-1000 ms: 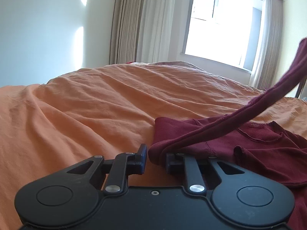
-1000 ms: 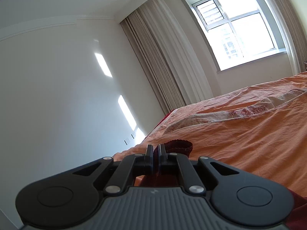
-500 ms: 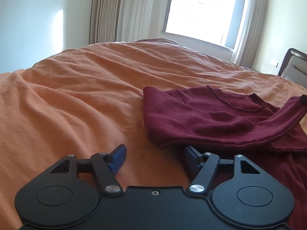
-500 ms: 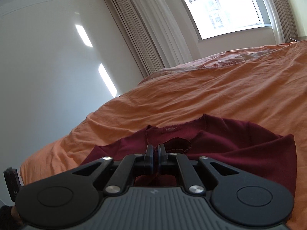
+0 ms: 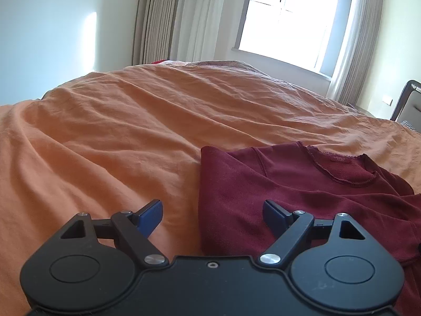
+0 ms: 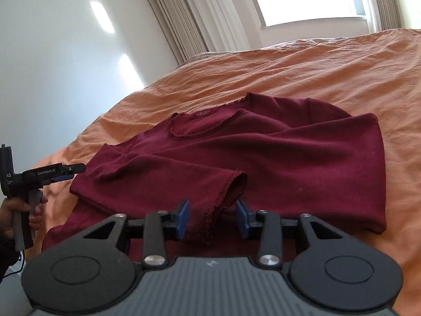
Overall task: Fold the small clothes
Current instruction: 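Pinch the folded shirt edge with the left gripper to straighten it, then move both open grippers to the hem of the folded red shirt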
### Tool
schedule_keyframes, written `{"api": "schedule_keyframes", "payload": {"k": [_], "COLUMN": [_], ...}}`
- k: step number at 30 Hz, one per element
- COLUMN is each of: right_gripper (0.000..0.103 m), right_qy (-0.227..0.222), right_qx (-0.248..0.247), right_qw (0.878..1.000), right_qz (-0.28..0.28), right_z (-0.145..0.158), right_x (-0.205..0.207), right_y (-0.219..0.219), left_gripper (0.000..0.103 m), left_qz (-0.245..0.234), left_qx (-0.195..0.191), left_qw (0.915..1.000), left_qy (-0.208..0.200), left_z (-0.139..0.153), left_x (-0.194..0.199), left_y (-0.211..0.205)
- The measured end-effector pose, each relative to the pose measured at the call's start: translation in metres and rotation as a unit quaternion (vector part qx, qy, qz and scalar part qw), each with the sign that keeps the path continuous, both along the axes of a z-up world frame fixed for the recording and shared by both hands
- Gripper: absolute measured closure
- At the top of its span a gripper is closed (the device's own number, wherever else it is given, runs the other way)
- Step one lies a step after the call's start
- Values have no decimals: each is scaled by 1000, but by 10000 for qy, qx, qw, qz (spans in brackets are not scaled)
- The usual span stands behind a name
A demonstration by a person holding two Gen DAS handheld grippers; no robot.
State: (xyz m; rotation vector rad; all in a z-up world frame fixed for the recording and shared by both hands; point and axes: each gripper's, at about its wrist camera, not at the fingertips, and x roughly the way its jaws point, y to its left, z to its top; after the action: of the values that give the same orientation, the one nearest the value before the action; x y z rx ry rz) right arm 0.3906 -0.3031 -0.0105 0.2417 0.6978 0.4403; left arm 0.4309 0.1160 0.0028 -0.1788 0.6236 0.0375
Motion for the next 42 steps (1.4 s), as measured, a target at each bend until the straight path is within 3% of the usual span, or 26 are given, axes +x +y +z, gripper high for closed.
{"api": "schedule_keyframes", "payload": {"k": [4,7,10,12,15,17,20,24,26,27,29,30,34,36,40,42], "right_gripper": [61,100,100,100,100,100,100,98,86,80,57,55,55,55,31,21], "right_qy": [100,58,-571,-1018,-1532,-1588,-1212,-609,-524,-529,-587,-587,-632,-709,-888,-1037], "right_qx": [-33,-130,-477,-621,-731,-829,-966,-945,-734,-692,-784,-935,-1681,-1932,-1792,-1690], "right_qw": [9998,9999,9972,9929,9854,9837,9878,9934,9954,9955,9942,9928,9811,9751,9765,9782], "right_qz": [-184,-87,0,12,-90,-141,-153,-217,-335,-364,-442,-473,-717,-829,-805,-619], "right_z": [-6,-7,15,34,53,54,36,5,0,-1,-2,-3,-13,-14,-3,5], "right_x": [20,29,24,19,11,12,24,36,33,31,28,28,29,25,0,-21], "right_y": [7,15,25,30,32,33,34,28,18,16,15,16,23,24,15,12], "left_gripper": [26,34,52,74,88,89,90,81,75,68,58,49,40,29,19,9], "left_qz": [135,195,102,-16,29,131,219,229,242,241,237,244,412,480,423,336], "left_qx": [-148,-302,-400,-399,-304,-371,-351,-302,-371,-393,-369,-337,-248,-245,-53,27], "left_qw": [9998,9993,9991,9992,9995,9991,9988,9991,9988,9988,9989,9990,9988,9985,9990,9992], "left_qy": [92,122,90,77,-36,-133,-251,-198,-183,-170,-161,-151,0,-18,-124,-204], "left_z": [-11,-14,-15,-16,-16,-16,-16,-17,-16,-16,-15,-15,-18,-16,-8,-2], "left_x": [10,12,11,11,9,5,2,2,1,0,-3,-3,-3,-7,-25,-39], "left_y": [5,9,10,7,1,0,-4,-5,-2,-1,0,1,2,2,-4,-7]}}
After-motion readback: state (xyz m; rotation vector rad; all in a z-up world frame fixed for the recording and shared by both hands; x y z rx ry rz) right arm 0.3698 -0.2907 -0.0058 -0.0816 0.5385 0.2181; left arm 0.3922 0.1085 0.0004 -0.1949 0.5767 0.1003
